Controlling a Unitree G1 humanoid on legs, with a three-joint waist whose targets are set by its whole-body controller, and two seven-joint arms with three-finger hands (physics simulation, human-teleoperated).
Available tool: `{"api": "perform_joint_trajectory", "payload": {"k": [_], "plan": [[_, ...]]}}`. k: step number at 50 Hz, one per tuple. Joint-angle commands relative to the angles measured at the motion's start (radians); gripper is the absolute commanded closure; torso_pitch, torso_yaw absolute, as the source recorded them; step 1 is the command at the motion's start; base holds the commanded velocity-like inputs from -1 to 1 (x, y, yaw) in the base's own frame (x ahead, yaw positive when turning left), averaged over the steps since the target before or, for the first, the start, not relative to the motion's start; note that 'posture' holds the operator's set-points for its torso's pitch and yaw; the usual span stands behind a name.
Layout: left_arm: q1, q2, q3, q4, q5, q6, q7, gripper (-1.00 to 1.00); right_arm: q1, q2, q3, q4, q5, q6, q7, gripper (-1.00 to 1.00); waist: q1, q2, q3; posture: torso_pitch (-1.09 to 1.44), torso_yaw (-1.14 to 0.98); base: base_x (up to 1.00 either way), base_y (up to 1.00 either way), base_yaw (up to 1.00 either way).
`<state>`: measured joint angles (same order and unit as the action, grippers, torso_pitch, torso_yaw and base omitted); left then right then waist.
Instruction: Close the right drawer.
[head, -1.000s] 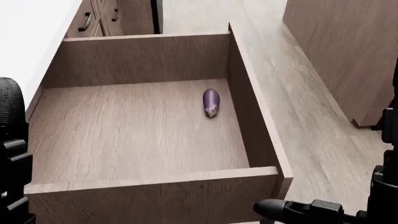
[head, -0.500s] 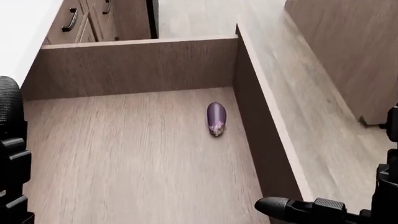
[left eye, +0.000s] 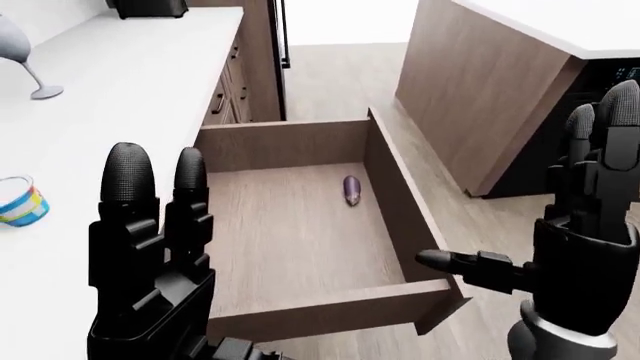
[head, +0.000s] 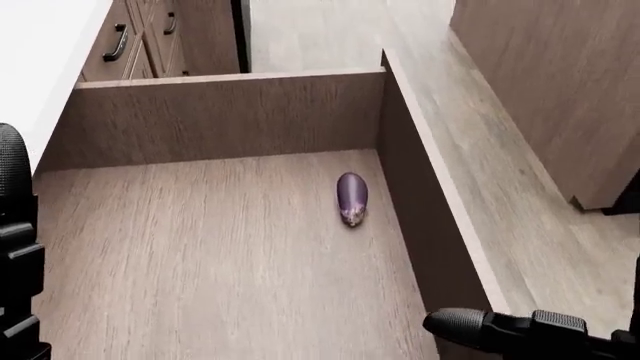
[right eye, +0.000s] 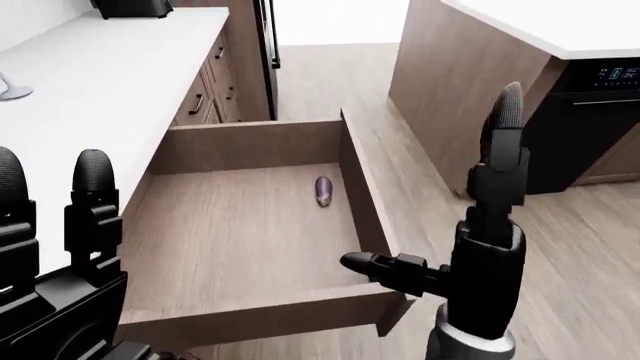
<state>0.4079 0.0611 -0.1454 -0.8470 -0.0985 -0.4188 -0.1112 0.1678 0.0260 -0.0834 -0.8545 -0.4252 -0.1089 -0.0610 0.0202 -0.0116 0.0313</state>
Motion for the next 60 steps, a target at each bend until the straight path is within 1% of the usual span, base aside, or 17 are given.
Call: {"api": "perform_joint_trajectory", "payload": {"k": [1, 2, 5, 9, 14, 15, 16, 21, 23, 28, 31, 34, 40, 41, 49, 54, 60], "plan": [[-0.004, 0.0, -0.001, -0.035, -0.001, -0.022, 0.0, -1.0, -0.016, -0.005, -0.018, -0.054, 0.052, 0.043, 0.016, -1.0, 0.0, 0.001, -0.008, 0.0, 0.0, 0.0, 0.0, 0.0], [-0.003, 0.0, -0.001, -0.035, -0.001, -0.023, 0.0, -1.0, -0.018, -0.009, -0.025, -0.069, 0.092, 0.05, 0.033, -1.0, 0.001, 0.0, -0.008, 0.0, 0.0, 0.0, 0.0, 0.0], [-0.002, 0.0, -0.001, -0.032, -0.002, -0.026, -0.001, -1.0, -0.047, -0.018, -0.068, -0.093, 0.101, 0.115, 0.053, -1.0, 0.003, -0.003, -0.008, 0.0, 0.0, 0.0, 0.0, 0.0], [-0.003, 0.0, 0.0, -0.037, -0.003, -0.019, 0.0, -1.0, -0.097, -0.037, -0.152, -0.142, 0.145, 0.225, 0.078, -1.0, 0.005, -0.006, -0.01, 0.0, 0.0, 0.0, 0.0, 0.0], [-0.005, -0.001, 0.001, -0.045, -0.003, -0.009, 0.001, -1.0, -0.14, -0.087, -0.306, -0.183, 0.253, 0.285, 0.107, -1.0, 0.008, -0.009, -0.011, 0.0, 0.0, 0.0, 0.0, 0.0], [-0.006, -0.001, 0.002, -0.047, -0.004, -0.006, 0.001, -1.0, -0.159, -0.106, -0.354, -0.185, 0.288, 0.313, 0.112, -1.0, 0.008, -0.01, -0.011, 0.0, 0.0, 0.0, 0.0, 0.0], [-0.006, -0.001, 0.003, -0.047, -0.004, -0.006, 0.001, -1.0, -0.164, -0.114, -0.373, -0.179, 0.3, 0.319, 0.111, -1.0, 0.007, -0.01, -0.012, 0.0, 0.0, 0.0, 0.0, 0.0], [-0.006, -0.002, 0.001, -0.051, -0.004, 0.0, 0.001, -1.0, -0.183, -0.182, -0.507, -0.023, 0.395, 0.259, 0.105, -1.0, 0.002, -0.012, -0.009, 0.0, 0.0, 0.0, 0.0, 0.0], [-0.007, -0.003, 0.001, -0.048, -0.003, -0.001, 0.001, -1.0, -0.186, -0.206, -0.534, 0.106, 0.401, 0.188, 0.097, -1.0, -0.001, -0.013, -0.007, 0.0, 0.0, 0.0, 0.0, 0.0], [-0.008, -0.002, -0.002, -0.055, 0.001, 0.008, 0.004, -1.0, -0.197, -0.262, -0.554, 0.367, 0.417, 0.036, 0.071, -1.0, -0.007, -0.013, -0.008, 0.0, 0.0, 0.0, 0.0, 0.0], [-0.008, -0.001, 0.0, -0.051, -0.002, 0.003, 0.003, -1.0, -0.213, -0.298, -0.562, 0.474, 0.431, -0.008, 0.059, -1.0, -0.008, -0.01, -0.008, 0.0, 0.0, 0.0, 0.0, 0.0], [-0.007, -0.001, 0.0, -0.046, -0.001, -0.002, 0.001, -1.0, -0.248, -0.346, -0.546, 0.657, 0.439, -0.09, 0.038, -1.0, -0.011, -0.005, -0.006, 0.0, 0.0, 0.0, 0.0, 0.0], [-0.006, -0.002, 0.003, -0.041, -0.006, -0.007, -0.001, -1.0, -0.359, -0.433, -0.431, 1.073, 0.418, -0.257, -0.032, -1.0, -0.02, -0.007, -0.014, 0.0, 0.0, 0.0, 0.0, 0.0], [-0.006, -0.002, 0.005, -0.04, -0.008, -0.008, -0.002, -1.0, -0.392, -0.44, -0.403, 1.184, 0.409, -0.314, -0.048, -1.0, -0.022, -0.008, -0.016, 0.0, 0.0, 0.0, 0.0, 0.0], [-0.01, -0.004, 0.007, -0.038, -0.01, -0.005, -0.004, -1.0, -0.521, -0.47, -0.264, 1.615, 0.405, -0.532, -0.104, -1.0, -0.02, -0.007, -0.024, 0.0, 0.0, 0.0, 0.0, 0.0], [-0.013, -0.006, 0.01, -0.044, -0.012, 0.005, -0.003, -1.0, -0.581, -0.465, -0.199, 1.744, 0.392, -0.59, -0.122, -1.0, -0.017, -0.007, -0.029, 0.0, 0.0, 0.0, 0.0, 0.0], [-0.014, -0.008, 0.013, -0.051, -0.015, 0.013, -0.005, -1.0, -0.639, -0.457, -0.159, 1.862, 0.363, -0.642, -0.135, -1.0, -0.011, -0.01, -0.03, 0.0, 0.0, 0.0, 0.0, 0.0]]}}
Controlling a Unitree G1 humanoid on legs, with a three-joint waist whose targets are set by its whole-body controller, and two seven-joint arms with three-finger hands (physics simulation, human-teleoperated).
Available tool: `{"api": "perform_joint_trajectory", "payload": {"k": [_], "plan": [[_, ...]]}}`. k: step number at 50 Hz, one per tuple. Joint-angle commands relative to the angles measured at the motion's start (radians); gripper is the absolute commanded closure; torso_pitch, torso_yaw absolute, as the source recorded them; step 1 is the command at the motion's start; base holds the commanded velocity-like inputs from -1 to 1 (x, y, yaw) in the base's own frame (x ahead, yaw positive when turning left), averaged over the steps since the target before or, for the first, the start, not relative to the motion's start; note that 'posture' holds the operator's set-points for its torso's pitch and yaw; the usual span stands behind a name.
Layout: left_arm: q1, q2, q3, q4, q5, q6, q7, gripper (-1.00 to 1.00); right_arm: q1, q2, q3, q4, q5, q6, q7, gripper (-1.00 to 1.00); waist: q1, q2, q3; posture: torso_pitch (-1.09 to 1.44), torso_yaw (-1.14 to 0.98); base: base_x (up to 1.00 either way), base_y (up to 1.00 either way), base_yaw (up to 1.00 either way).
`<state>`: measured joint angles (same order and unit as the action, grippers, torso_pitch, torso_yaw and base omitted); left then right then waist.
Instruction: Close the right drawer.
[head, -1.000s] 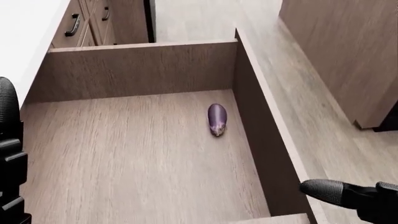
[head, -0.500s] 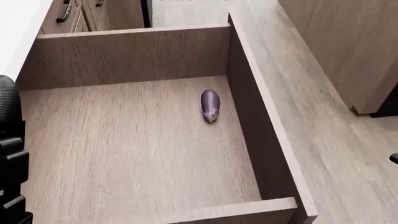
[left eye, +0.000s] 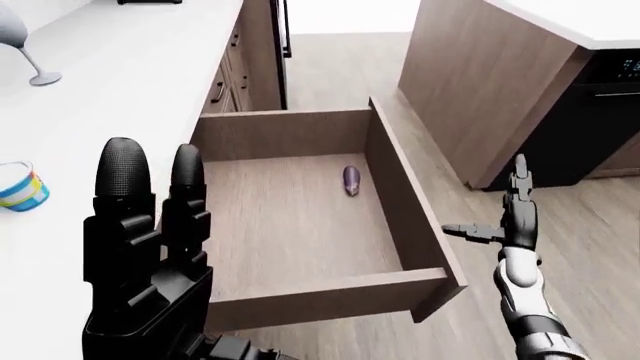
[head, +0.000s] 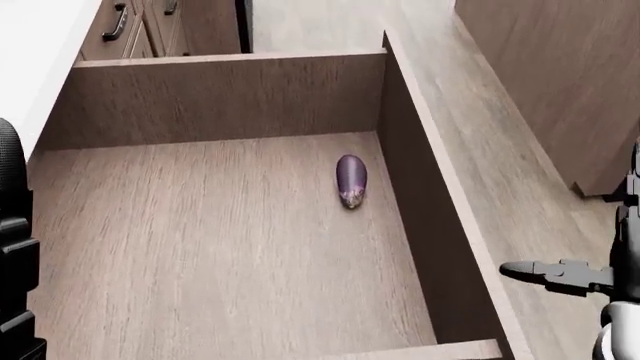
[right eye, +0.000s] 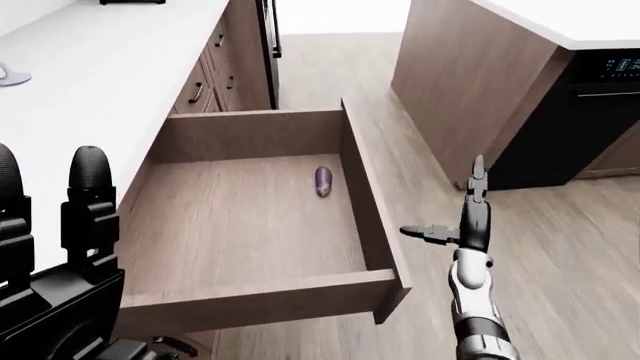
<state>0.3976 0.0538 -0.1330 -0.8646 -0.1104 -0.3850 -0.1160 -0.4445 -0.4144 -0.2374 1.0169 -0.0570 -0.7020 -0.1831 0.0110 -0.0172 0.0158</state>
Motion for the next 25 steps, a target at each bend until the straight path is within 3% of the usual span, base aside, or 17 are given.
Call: {"api": "perform_joint_trajectory", "payload": {"k": [1, 7, 14, 18, 25], "plan": [[-0.001, 0.0, 0.0, -0.034, -0.003, -0.023, -0.002, -1.0, -0.038, -0.016, 0.001, 0.019, -0.009, -0.062, -0.014, -1.0, -0.001, -0.005, -0.015, 0.0, 0.0, 0.0, 0.0, 0.0], [0.0, 0.0, 0.0, -0.032, -0.002, -0.026, -0.002, -1.0, -0.092, -0.009, 0.029, 0.188, -0.032, -0.136, -0.044, -1.0, 0.005, -0.011, -0.014, 0.0, 0.0, 0.0, 0.0, 0.0], [-0.001, 0.0, -0.001, -0.028, -0.001, -0.03, -0.002, -1.0, -0.086, -0.005, 0.041, 0.215, -0.037, -0.148, -0.057, -1.0, 0.015, -0.016, -0.004, 0.0, 0.0, 0.0, 0.0, 0.0], [0.0, 0.0, 0.0, -0.024, -0.002, -0.034, -0.003, -1.0, -0.087, 0.015, 0.047, 0.209, -0.024, -0.163, 0.005, -1.0, 0.015, -0.017, 0.0, 0.0, 0.0, 0.0, 0.0, 0.0], [-0.002, 0.0, 0.002, -0.025, -0.004, -0.029, -0.004, -1.0, -0.085, 0.029, 0.062, 0.184, -0.048, -0.151, 0.024, -1.0, 0.016, -0.02, 0.003, 0.0, 0.0, 0.0, 0.0, 0.0]]}}
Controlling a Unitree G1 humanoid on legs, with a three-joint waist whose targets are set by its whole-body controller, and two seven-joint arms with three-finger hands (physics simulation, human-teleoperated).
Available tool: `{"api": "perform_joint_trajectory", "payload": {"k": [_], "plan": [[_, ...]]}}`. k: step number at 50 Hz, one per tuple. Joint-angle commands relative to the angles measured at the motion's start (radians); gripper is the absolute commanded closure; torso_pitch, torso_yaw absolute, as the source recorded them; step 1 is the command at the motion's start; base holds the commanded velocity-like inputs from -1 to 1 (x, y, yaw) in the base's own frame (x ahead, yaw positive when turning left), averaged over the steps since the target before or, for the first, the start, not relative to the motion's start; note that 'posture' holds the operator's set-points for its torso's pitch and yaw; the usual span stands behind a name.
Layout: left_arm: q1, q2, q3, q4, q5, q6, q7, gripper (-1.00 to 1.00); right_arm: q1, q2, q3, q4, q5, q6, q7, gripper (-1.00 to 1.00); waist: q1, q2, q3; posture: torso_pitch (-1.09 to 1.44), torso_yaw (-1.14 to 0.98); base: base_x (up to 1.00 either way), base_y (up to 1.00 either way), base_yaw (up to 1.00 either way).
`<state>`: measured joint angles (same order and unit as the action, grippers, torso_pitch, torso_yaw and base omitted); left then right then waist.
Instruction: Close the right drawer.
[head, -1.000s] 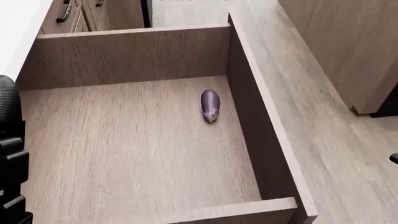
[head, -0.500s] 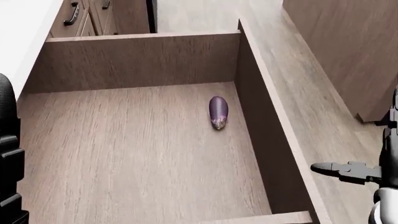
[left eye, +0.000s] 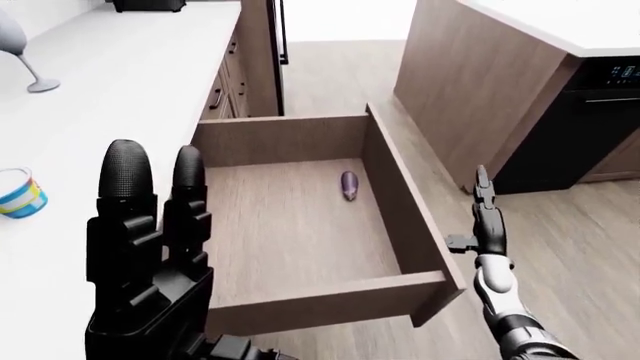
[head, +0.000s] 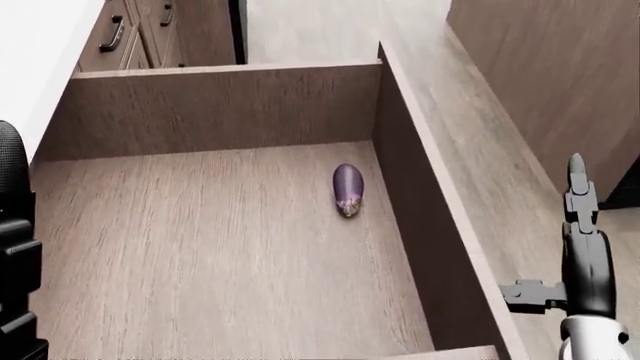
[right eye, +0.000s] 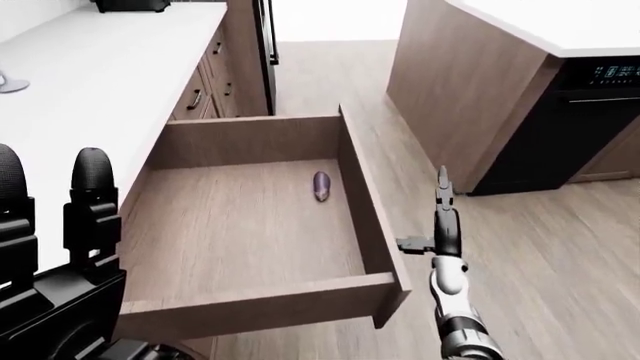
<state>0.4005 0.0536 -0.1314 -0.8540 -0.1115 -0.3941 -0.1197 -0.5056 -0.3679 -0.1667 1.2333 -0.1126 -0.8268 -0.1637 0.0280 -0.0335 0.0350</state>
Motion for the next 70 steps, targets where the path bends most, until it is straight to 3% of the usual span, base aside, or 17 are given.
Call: {"api": "perform_joint_trajectory", "payload": {"k": [1, 38, 70], "plan": [[-0.005, 0.0, 0.001, -0.036, -0.004, -0.019, 0.0, -1.0, -0.026, -0.016, -0.008, -0.033, 0.006, -0.026, 0.011, -1.0, -0.001, -0.004, -0.015, 0.0, 0.0, 0.0, 0.0, 0.0], [-0.012, -0.004, 0.003, -0.046, -0.004, 0.002, 0.0, -1.0, -0.048, 0.033, 0.027, -0.111, -0.059, 0.012, 0.104, -1.0, -0.009, -0.002, -0.029, 0.0, 0.0, 0.0, 0.0, 0.0], [-0.007, -0.004, 0.006, -0.035, -0.011, -0.014, -0.004, -1.0, -0.054, 0.104, 0.066, -0.223, -0.117, 0.084, 0.18, -1.0, -0.014, 0.002, -0.026, 0.0, 0.0, 0.0, 0.0, 0.0]]}}
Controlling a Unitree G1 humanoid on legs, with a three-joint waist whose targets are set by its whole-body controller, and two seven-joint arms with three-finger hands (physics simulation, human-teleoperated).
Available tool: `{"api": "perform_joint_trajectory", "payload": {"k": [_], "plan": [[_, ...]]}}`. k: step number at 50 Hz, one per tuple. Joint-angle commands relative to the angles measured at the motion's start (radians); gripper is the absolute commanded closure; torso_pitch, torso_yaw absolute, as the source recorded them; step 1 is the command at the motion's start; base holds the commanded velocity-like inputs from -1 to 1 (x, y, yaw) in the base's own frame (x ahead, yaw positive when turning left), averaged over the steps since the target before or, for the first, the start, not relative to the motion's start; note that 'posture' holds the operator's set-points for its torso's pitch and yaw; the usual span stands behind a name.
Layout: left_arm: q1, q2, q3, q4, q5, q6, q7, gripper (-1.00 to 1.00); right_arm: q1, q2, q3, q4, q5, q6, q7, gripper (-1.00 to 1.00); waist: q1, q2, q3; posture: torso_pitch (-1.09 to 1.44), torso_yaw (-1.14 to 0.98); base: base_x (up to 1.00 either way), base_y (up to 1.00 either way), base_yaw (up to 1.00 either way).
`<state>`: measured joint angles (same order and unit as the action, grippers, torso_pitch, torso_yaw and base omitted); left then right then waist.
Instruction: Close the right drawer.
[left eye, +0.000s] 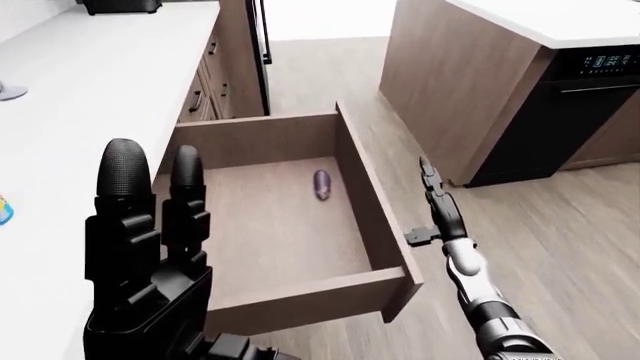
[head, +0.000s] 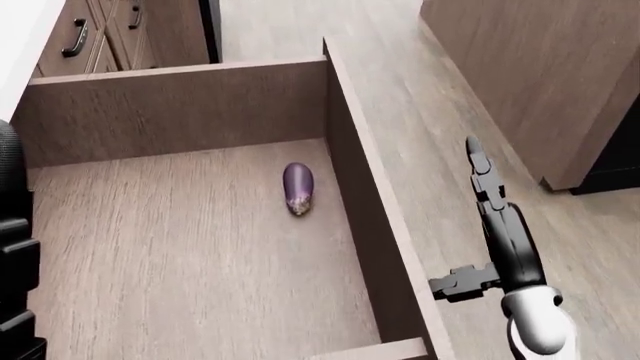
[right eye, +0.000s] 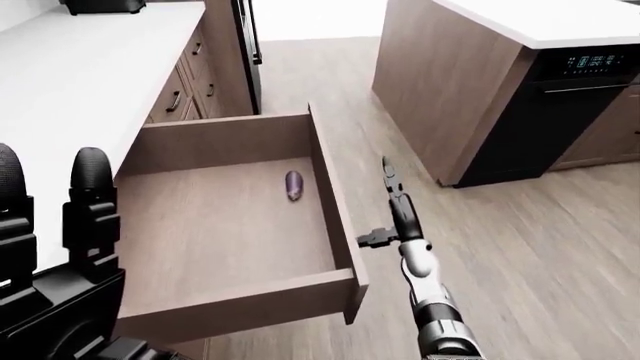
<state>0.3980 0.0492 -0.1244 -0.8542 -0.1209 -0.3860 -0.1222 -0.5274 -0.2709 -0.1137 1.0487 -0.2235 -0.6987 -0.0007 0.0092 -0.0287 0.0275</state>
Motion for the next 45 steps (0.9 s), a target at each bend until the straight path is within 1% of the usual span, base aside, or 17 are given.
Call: {"api": "perform_joint_trajectory", "payload": {"k": [1, 6, 13, 23, 31, 45], "plan": [[-0.005, 0.0, 0.0, -0.033, -0.003, -0.024, -0.002, -1.0, -0.034, 0.011, 0.016, -0.039, -0.01, -0.043, 0.018, -1.0, 0.005, -0.002, -0.018, 0.0, 0.0, 0.0, 0.0, 0.0], [-0.005, 0.0, -0.001, -0.043, -0.001, -0.015, 0.0, -1.0, -0.022, 0.027, 0.027, -0.079, -0.03, -0.024, 0.025, -1.0, 0.006, -0.002, -0.019, 0.0, 0.0, 0.0, 0.0, 0.0], [-0.004, -0.001, 0.004, -0.043, -0.006, -0.014, -0.003, -1.0, -0.039, 0.045, 0.04, -0.034, -0.053, -0.046, 0.025, -1.0, 0.006, 0.001, -0.019, 0.0, 0.0, 0.0, 0.0, 0.0], [-0.005, -0.002, -0.001, -0.039, -0.002, -0.017, -0.002, -1.0, -0.067, 0.078, 0.063, -0.023, -0.083, -0.034, 0.041, -1.0, 0.006, 0.002, -0.021, 0.0, 0.0, 0.0, 0.0, 0.0], [-0.005, -0.001, 0.002, -0.038, -0.005, -0.019, -0.002, -1.0, -0.091, 0.111, 0.09, 0.048, -0.134, -0.069, 0.035, -1.0, 0.004, 0.005, -0.023, 0.0, 0.0, 0.0, 0.0, 0.0], [-0.004, -0.001, 0.003, -0.04, -0.009, -0.018, -0.004, -1.0, -0.099, 0.161, 0.12, 0.028, -0.189, -0.036, 0.059, -1.0, 0.006, 0.009, -0.025, 0.0, 0.0, 0.0, 0.0, 0.0]]}}
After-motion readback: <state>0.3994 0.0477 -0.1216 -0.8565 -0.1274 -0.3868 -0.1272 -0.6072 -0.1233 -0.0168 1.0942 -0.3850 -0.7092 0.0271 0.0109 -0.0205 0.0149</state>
